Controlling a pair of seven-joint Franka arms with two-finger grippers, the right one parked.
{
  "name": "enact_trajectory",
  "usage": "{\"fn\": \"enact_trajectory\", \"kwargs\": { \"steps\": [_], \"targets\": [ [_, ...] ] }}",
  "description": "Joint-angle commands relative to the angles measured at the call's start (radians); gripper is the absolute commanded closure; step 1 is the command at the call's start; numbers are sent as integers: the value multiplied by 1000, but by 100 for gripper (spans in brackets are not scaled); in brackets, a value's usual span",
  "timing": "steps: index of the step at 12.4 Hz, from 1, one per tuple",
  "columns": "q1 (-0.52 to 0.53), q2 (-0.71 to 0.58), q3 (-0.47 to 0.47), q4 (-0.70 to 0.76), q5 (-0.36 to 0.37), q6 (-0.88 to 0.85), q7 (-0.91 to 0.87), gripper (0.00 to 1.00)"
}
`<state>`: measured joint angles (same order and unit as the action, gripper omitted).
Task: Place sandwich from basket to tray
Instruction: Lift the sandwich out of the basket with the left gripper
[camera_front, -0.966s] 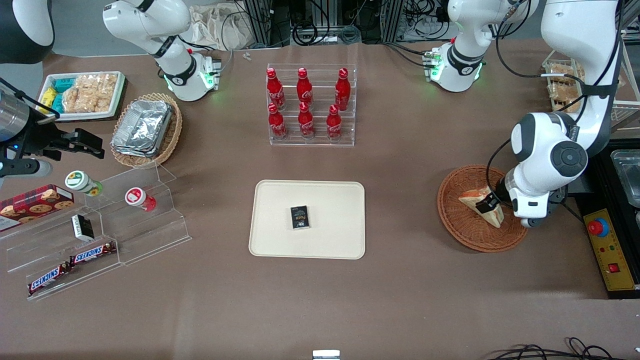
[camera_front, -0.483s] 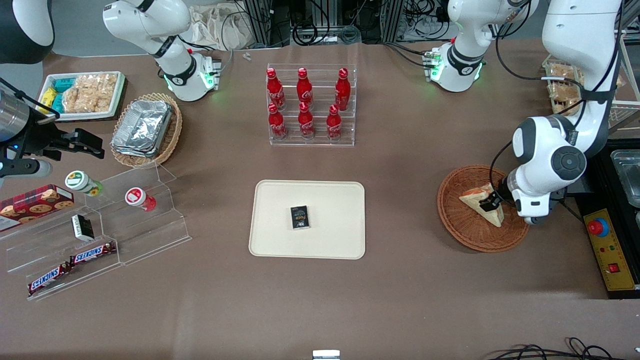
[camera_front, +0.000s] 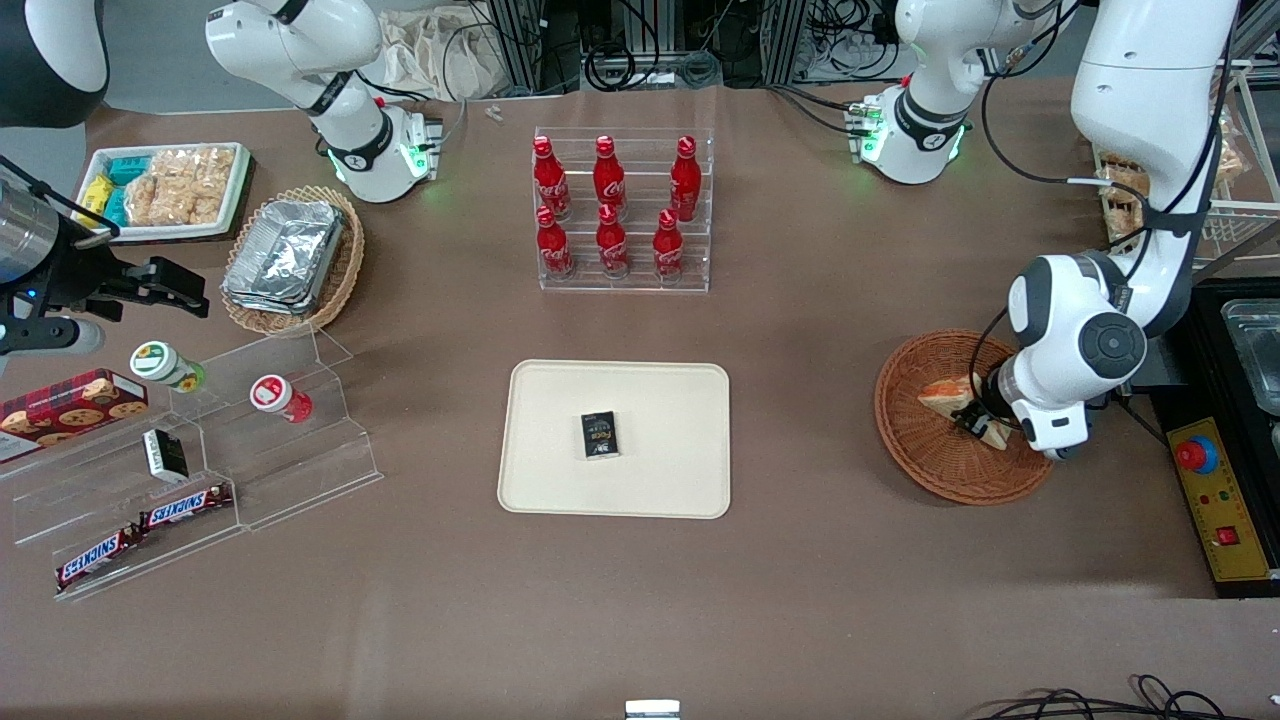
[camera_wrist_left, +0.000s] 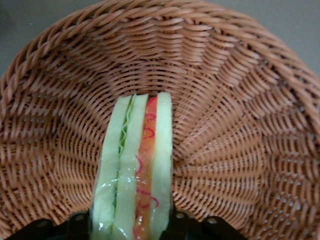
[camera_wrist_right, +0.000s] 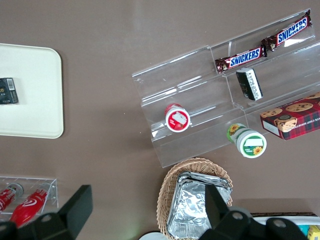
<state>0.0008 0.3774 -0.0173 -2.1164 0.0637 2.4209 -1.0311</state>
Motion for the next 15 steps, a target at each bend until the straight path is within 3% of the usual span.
{"fn": "enact_trajectory", "kwargs": {
  "steps": [1,3,7,11,15],
  "targets": [
    [-5,12,0,50,25,-12,-44,100],
    [-5,-3,-3,99,24,-89,-44,100],
    [-7,-6,-67,399,10,-460,-37,100],
    [-18,34,-238,670,17,-684,-40,100],
    [-223,99,-279,678,44,-677,100,100]
  ]
}}
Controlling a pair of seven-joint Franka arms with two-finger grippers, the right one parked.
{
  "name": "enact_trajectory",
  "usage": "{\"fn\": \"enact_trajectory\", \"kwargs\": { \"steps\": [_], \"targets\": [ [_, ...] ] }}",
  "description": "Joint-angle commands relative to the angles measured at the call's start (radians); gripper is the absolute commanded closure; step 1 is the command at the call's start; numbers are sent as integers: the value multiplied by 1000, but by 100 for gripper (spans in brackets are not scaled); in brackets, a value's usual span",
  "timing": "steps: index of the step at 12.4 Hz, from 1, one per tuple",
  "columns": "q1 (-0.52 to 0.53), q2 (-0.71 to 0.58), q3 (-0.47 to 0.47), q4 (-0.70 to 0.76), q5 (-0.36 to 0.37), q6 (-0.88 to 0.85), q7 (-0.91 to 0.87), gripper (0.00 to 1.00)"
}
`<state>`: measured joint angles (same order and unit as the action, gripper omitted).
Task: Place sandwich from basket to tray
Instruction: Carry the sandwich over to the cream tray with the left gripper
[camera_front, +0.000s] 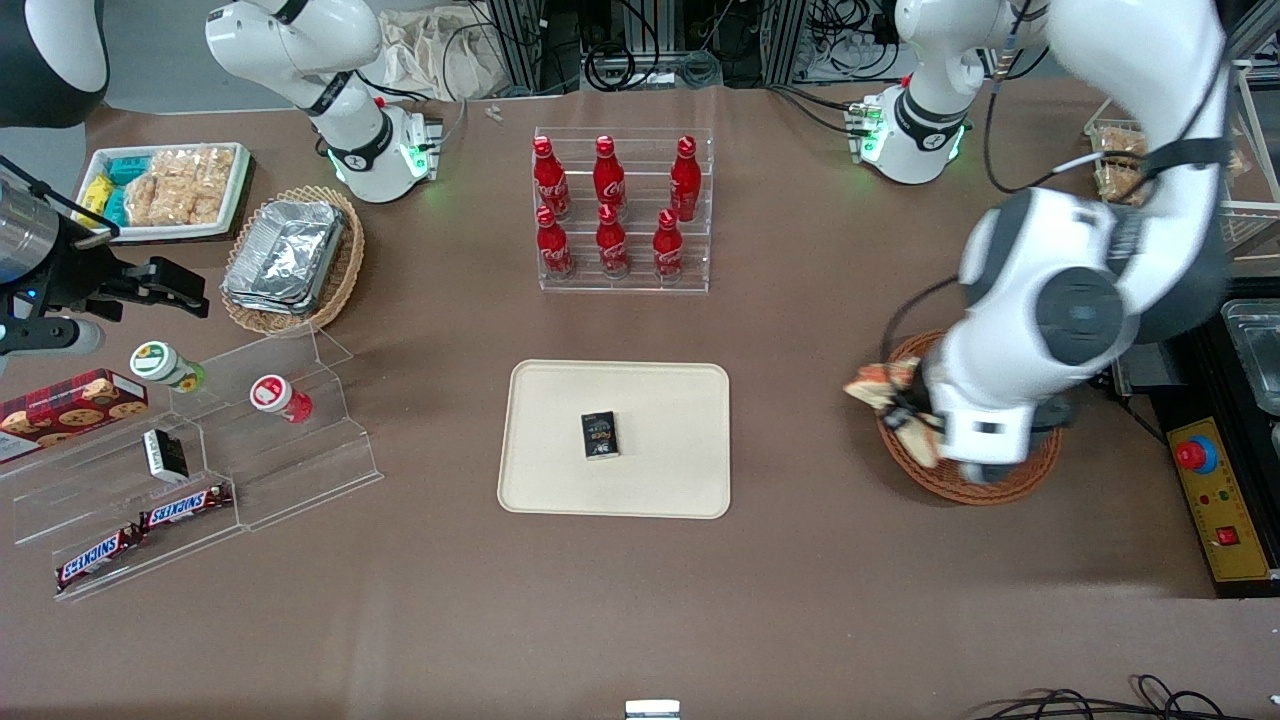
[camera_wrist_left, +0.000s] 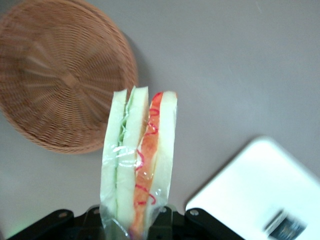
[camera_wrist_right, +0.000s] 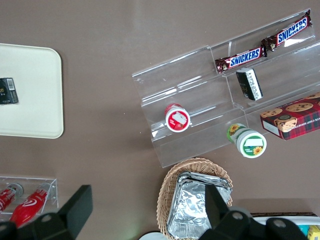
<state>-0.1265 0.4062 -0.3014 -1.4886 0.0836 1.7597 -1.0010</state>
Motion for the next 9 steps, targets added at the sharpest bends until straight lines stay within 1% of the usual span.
{"fn": "enact_trajectory", "kwargs": {
  "steps": [1,3,8,9],
  "targets": [
    [-141,89,5,50,25,-12,71,100],
    [-211,152,7,53,27,6,85,100],
    [-266,324,4,94,25,239,160,100],
    [-271,363,5,112,27,288,204,100]
  ]
}}
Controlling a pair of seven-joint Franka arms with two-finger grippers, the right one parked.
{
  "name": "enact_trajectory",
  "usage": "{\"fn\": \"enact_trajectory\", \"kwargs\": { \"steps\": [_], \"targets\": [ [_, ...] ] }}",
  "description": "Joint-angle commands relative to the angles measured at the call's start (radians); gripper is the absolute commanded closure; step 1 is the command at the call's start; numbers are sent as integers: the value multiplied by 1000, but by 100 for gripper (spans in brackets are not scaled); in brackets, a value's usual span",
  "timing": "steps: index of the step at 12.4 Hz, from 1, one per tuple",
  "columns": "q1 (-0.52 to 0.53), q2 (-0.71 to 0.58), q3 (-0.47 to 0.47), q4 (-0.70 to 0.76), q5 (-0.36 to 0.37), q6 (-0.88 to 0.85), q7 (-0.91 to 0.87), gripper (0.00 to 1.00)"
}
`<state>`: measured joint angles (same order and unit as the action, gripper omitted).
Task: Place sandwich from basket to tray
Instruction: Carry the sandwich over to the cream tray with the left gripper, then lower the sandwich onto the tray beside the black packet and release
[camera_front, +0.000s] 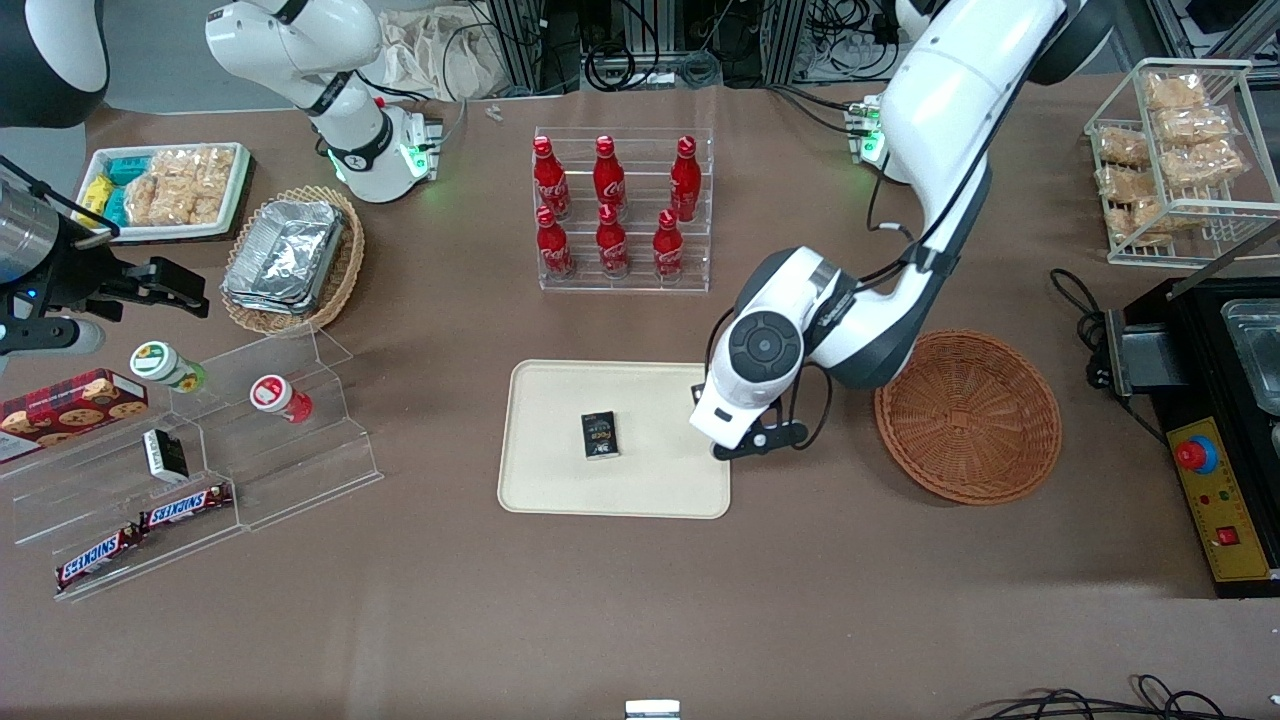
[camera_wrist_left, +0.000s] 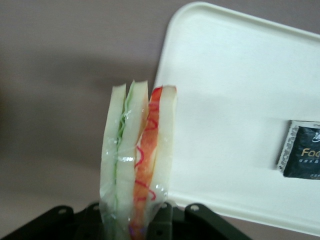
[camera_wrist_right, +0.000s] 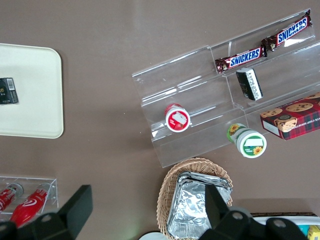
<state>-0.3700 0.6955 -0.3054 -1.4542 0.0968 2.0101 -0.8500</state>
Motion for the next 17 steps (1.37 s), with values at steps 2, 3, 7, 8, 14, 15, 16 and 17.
{"fn": "enact_trajectory", "kwargs": {
  "steps": [2,3,7,8,14,15,16,17],
  "targets": [
    [-29,140,11,110,18,96,78,100],
    [-35,153,11,110,20,114,78,100],
    [-55,171,15,113,95,131,66,54],
    [-56,170,15,118,95,130,62,1],
    [-23,64,14,118,55,40,61,0],
    [-6,33,14,118,28,16,68,0],
    [15,-9,14,115,-8,4,65,0],
    [35,-68,15,101,-41,-35,69,0]
  ]
}}
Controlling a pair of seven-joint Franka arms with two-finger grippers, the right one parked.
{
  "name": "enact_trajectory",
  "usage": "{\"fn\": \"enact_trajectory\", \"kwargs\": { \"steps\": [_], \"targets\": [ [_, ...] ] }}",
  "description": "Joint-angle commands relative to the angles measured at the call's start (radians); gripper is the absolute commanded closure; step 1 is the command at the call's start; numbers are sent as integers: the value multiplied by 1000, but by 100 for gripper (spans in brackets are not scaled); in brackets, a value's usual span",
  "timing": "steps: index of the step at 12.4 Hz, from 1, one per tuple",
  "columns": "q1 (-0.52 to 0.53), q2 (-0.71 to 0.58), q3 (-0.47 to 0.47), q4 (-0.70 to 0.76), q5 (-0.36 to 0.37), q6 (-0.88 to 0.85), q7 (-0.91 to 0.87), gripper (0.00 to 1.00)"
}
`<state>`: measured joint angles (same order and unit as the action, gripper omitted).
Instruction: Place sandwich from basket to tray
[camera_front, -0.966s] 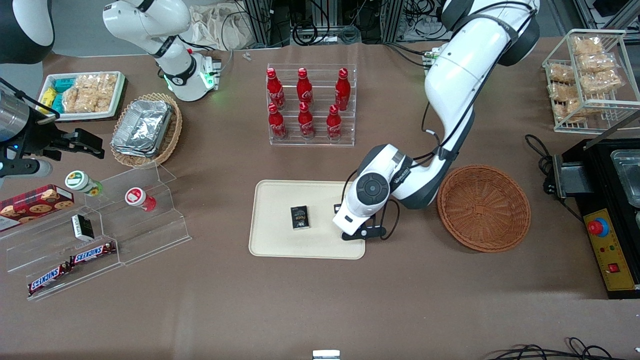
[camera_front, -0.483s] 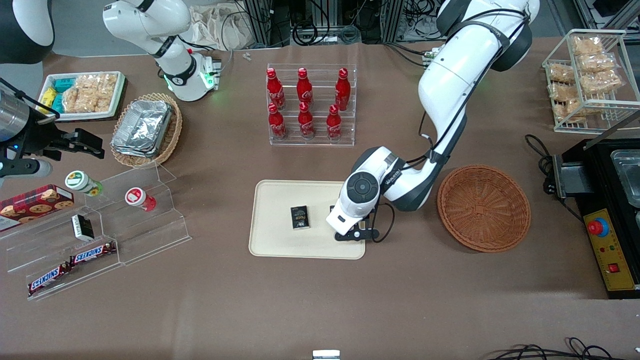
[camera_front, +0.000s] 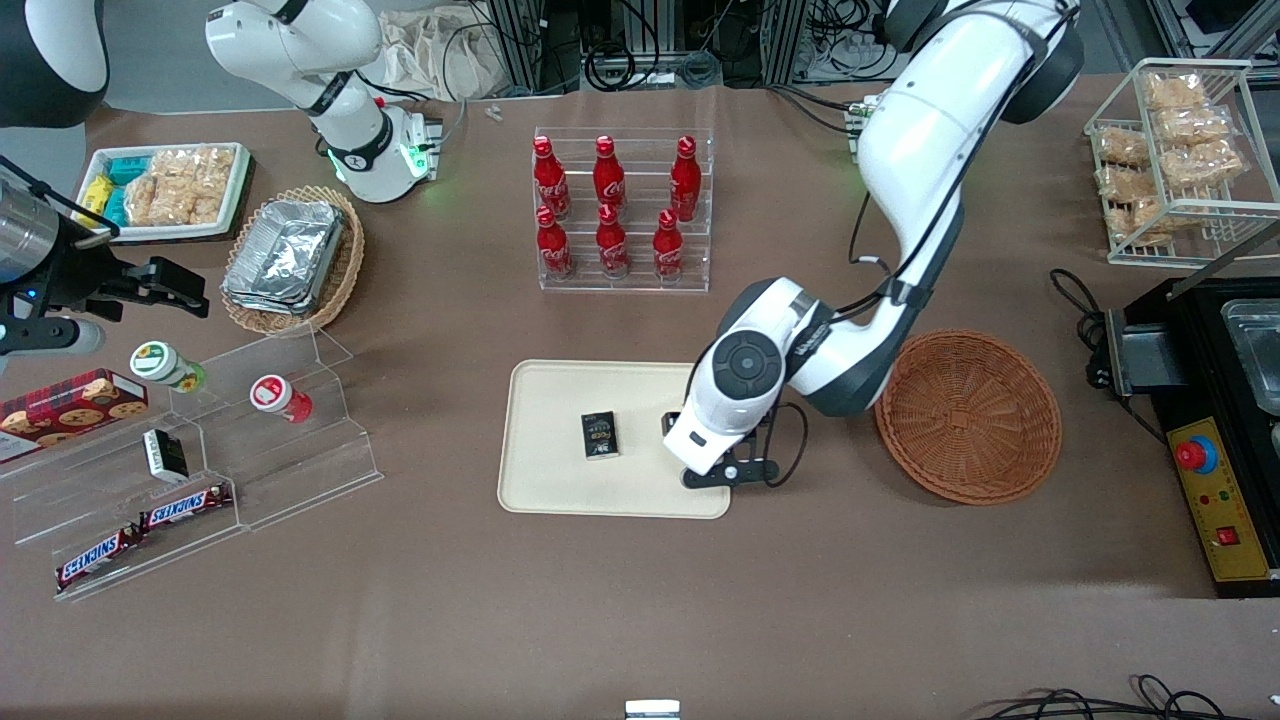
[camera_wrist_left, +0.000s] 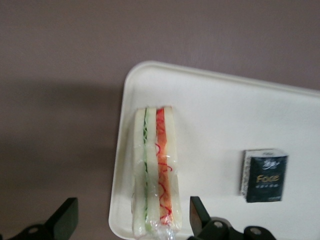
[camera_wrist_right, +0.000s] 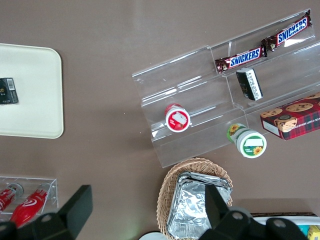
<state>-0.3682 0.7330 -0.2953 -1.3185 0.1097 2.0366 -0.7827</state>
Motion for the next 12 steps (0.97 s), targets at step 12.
{"fn": "enact_trajectory", "kwargs": {
  "steps": [12],
  "targets": [
    [361,-585,78,-232,-117,-435,458,0]
  ]
}}
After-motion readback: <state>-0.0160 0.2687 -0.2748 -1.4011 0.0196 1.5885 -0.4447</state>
